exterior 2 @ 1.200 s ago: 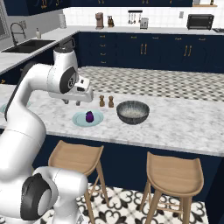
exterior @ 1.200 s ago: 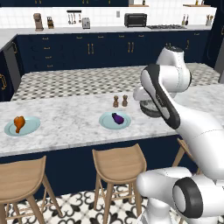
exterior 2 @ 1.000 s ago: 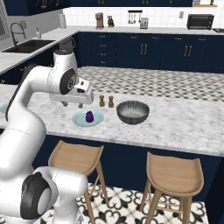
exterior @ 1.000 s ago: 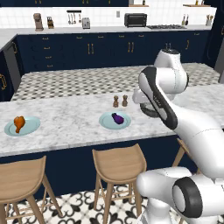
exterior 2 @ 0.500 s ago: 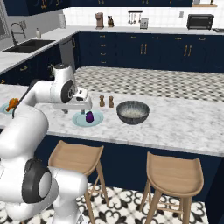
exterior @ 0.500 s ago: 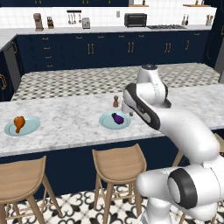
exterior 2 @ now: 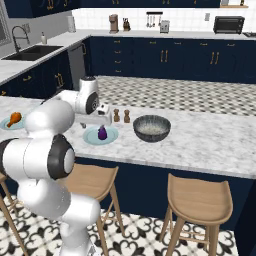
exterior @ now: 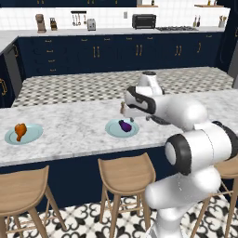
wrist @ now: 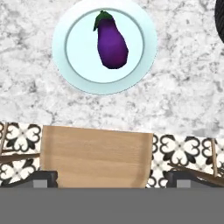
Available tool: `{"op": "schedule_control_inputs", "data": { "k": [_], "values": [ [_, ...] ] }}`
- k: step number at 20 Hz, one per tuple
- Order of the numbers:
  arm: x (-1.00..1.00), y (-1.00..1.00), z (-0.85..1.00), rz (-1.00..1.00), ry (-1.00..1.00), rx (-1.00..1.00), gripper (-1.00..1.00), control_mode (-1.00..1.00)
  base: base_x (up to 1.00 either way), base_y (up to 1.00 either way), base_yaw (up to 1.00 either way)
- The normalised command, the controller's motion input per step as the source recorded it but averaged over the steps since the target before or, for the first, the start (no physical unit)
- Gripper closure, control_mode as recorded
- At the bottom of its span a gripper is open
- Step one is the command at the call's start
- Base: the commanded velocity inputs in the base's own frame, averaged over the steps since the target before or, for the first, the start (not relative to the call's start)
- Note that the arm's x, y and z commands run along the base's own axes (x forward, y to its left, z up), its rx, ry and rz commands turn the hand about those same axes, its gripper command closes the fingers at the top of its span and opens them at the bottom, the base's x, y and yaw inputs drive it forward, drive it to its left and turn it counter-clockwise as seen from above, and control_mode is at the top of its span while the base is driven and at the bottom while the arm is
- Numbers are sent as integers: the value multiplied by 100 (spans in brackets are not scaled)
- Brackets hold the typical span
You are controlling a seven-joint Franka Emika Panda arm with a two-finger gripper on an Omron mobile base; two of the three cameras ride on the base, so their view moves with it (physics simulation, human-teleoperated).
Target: Pick the chicken drumstick and eggplant from their plates and place them in the bowl. Then put the bowl in the fridge.
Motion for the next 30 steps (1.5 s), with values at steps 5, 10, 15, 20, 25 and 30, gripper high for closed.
{"op": "schedule_control_inputs", "data": {
  "k": [5, 10, 15, 20, 25, 30],
  "values": [
    [65, 12, -46, 0, 4, 0, -100, -100, 0, 0, 0],
    [36, 1, -64, 0, 0, 1, -100, -100, 0, 0, 0],
    [43, 12, -66, 0, 0, 0, -100, -100, 0, 0, 0],
    [46, 16, -46, 0, -8, 0, -100, -100, 0, 0, 0],
    [39, 0, -32, 0, -10, 0, -100, -100, 0, 0, 0],
    [18, 0, -49, 0, -3, -1, -100, -100, 0, 0, 0]
  ]
}}
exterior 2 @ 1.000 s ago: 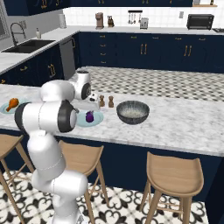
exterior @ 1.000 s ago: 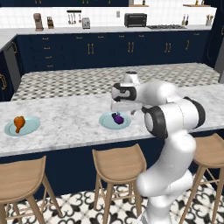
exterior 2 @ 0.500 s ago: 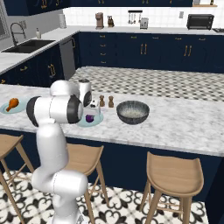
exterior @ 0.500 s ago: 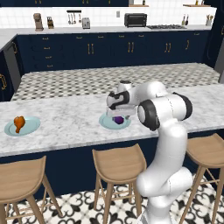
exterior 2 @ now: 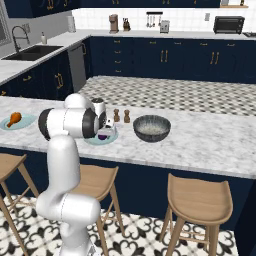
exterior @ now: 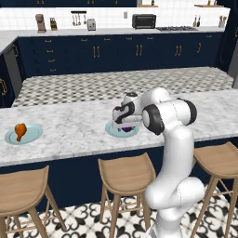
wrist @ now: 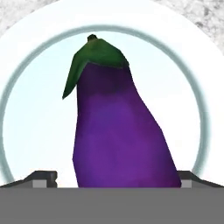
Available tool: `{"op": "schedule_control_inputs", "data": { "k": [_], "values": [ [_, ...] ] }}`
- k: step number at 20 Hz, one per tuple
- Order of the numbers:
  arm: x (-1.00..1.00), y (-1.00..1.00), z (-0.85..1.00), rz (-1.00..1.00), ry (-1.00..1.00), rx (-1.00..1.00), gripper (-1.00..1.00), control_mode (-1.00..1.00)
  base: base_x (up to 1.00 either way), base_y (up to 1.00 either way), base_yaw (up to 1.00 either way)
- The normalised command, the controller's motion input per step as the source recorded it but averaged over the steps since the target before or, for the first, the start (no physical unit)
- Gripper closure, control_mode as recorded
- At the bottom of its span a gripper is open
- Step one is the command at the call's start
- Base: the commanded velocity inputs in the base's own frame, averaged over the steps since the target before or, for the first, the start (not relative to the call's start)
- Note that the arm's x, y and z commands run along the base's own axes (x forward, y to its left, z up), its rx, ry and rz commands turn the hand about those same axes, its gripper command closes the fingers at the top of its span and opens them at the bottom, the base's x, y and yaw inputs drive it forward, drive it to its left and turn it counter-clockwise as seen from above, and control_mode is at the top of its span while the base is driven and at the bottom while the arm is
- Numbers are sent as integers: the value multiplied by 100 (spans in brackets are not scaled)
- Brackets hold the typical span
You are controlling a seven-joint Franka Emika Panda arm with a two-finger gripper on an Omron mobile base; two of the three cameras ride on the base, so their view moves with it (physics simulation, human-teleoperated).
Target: Pick the chicken drumstick and eggplant from their plates and place them in the bowl. Then put the bowl in the fridge.
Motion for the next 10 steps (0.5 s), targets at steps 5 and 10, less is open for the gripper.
{"op": "schedule_control_inputs", "data": {
  "k": [5, 10],
  "values": [
    [4, 0, -4, 0, 0, 1, 100, -100, 0, 0, 0],
    [-21, -24, 83, 0, -15, 9, 100, -100, 0, 0, 0]
  ]
}}
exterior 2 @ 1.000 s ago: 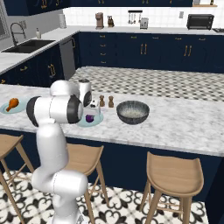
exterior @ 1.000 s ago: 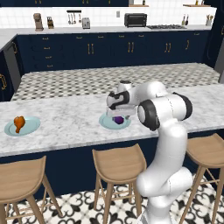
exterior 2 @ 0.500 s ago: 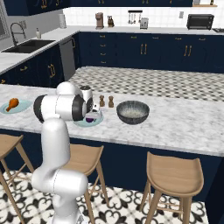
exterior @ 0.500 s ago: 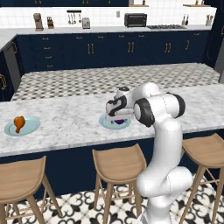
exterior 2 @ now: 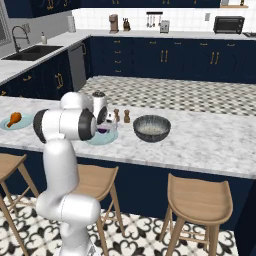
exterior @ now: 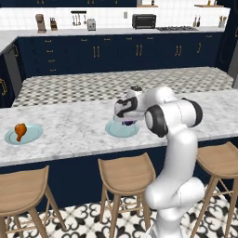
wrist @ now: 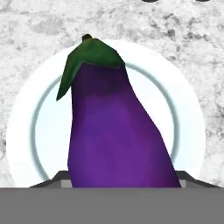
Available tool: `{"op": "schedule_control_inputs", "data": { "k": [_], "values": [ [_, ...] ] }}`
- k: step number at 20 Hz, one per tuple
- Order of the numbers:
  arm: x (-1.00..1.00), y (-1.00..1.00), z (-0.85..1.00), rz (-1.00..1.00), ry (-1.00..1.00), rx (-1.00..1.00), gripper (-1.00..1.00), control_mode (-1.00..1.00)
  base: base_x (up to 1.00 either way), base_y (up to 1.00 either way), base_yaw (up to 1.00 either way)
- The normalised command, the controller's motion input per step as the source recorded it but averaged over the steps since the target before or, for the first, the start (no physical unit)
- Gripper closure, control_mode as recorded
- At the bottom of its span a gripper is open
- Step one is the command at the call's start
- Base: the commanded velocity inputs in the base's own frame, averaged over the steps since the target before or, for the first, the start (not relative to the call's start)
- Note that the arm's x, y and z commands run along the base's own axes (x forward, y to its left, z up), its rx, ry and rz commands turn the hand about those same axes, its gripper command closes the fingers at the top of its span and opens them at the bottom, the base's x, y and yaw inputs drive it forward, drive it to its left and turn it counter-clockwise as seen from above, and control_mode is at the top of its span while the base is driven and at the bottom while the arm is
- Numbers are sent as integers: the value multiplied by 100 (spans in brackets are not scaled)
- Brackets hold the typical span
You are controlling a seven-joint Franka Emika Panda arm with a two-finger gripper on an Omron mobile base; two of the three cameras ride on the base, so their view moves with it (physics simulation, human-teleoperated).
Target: Pick the chicken drumstick and eggplant from their plates and place them in the bowl. Then put the bowl in the fridge.
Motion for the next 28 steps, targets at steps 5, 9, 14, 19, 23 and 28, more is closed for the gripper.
{"op": "schedule_control_inputs", "data": {
  "k": [5, 9, 14, 19, 23, 28],
  "values": [
    [-53, -75, 100, -4, -26, 4, 100, -100, 0, 0, 0],
    [-45, -80, 99, -14, -15, 0, 100, -100, 0, 0, 0],
    [-11, -80, 72, -29, 0, -4, 100, -100, 0, 0, 0],
    [5, -99, 23, -21, 0, -4, 100, -100, 0, 0, 0],
    [38, -67, -32, -1, 5, -4, 100, -100, 0, 0, 0],
    [44, -18, -76, 2, 7, -4, 100, -100, 0, 0, 0]
  ]
}}
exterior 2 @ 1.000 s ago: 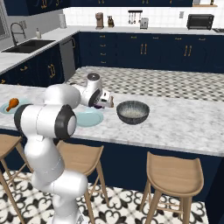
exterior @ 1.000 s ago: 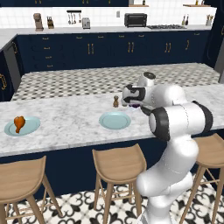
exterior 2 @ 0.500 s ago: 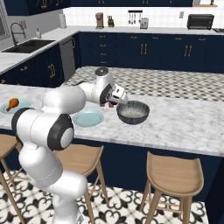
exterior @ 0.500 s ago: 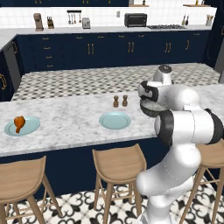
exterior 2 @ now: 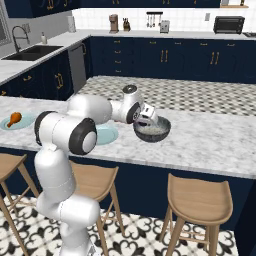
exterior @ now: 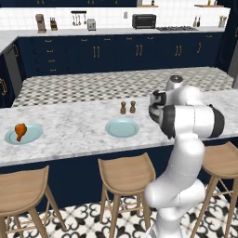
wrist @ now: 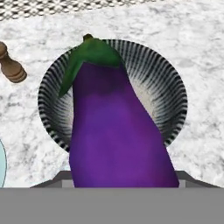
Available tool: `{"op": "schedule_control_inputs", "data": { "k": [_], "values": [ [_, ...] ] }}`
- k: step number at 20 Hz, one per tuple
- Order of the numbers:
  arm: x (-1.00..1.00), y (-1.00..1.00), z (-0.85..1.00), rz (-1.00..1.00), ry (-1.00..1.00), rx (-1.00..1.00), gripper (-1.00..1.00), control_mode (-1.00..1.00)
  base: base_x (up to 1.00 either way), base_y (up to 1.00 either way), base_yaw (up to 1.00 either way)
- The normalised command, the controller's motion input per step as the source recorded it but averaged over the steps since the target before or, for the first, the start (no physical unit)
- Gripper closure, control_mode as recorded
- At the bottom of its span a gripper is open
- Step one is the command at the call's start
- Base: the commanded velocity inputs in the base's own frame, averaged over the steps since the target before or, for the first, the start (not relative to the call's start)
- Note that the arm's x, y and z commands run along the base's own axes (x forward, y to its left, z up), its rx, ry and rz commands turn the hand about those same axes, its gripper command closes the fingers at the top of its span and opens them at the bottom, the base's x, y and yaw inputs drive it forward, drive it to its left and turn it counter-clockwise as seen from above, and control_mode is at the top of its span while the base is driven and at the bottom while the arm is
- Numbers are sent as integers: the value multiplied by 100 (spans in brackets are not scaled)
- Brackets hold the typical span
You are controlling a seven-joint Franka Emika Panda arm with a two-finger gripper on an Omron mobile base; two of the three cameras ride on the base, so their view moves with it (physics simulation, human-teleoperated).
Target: Pick the chicken drumstick and eggplant from their plates and place them in the bowl. Then put the bowl in the fridge.
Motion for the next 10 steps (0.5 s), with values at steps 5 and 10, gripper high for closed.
{"op": "schedule_control_inputs", "data": {
  "k": [5, 10],
  "values": [
    [50, -1, -46, 3, 3, -6, -100, -100, 0, 0, 0],
    [1, -2, 34, 0, 2, 5, -100, -100, 0, 0, 0]
  ]
}}
